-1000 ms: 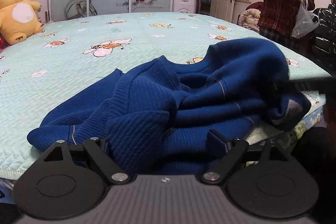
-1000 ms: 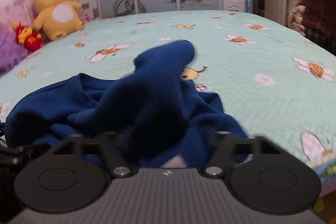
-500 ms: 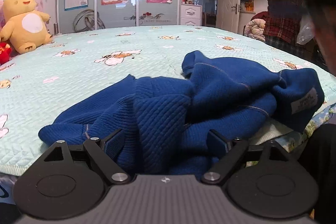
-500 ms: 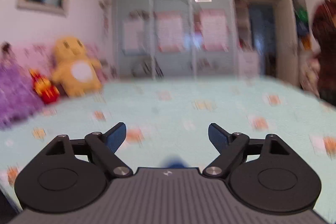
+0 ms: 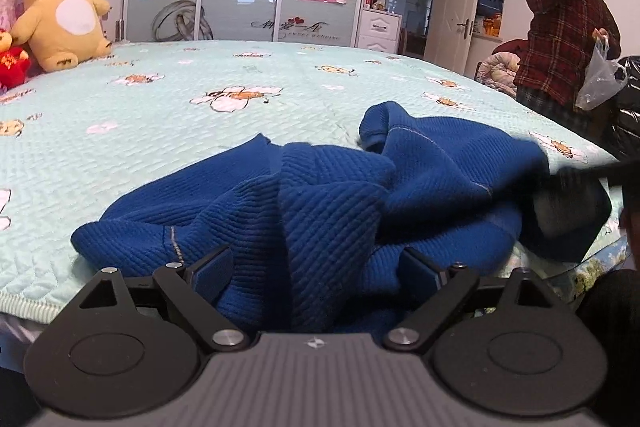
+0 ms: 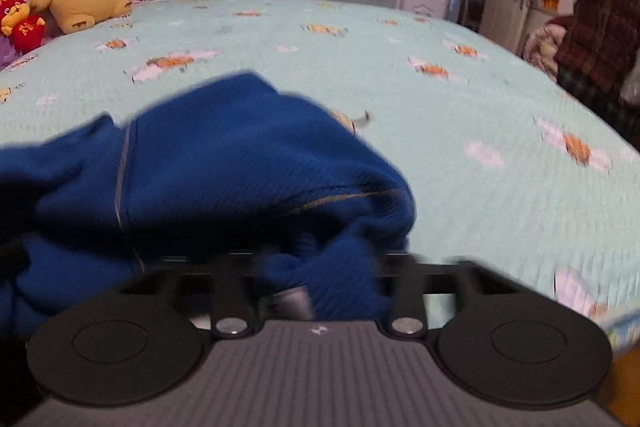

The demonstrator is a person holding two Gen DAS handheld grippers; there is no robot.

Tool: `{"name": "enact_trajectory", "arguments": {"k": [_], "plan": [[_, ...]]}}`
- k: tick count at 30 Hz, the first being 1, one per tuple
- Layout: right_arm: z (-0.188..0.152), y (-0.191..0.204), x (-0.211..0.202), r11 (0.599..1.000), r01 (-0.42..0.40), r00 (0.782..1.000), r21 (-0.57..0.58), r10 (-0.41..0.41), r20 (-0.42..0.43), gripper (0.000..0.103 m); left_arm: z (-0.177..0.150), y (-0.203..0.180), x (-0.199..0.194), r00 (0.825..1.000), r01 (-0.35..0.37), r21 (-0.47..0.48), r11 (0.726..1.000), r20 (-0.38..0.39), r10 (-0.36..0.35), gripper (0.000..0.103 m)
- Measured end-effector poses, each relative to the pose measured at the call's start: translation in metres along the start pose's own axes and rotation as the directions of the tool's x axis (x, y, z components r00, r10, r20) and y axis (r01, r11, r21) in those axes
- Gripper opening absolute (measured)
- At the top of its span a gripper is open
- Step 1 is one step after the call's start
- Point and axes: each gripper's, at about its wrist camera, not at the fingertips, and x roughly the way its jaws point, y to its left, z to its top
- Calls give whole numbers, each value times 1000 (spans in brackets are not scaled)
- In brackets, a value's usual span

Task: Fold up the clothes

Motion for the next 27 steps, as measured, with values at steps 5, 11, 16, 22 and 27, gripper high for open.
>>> {"name": "enact_trajectory", "arguments": {"k": [5, 11, 16, 22, 27], "plan": [[67, 7, -20, 996, -83, 976, 18, 77, 206, 21, 0, 3, 1, 1000, -19, -15, 1000, -8, 19, 93], [57, 40, -21, 997, -33, 970, -69, 48, 240, 77, -3, 8, 1, 1000, -21, -18, 1000, -16, 21, 93], [-14, 17, -5, 999, -21, 997, 43, 18, 69, 77, -4, 7, 4, 1000, -19, -12, 1000, -18, 19, 93], [-18, 20, 7, 997, -72, 997, 21, 72, 11, 25, -5, 4, 8, 999, -33, 4, 999, -21, 33, 94], [41, 26, -15, 996, -85, 974, 38, 75, 212, 18, -8, 3, 5, 999, -40, 27, 999, -14, 41, 94]]}}
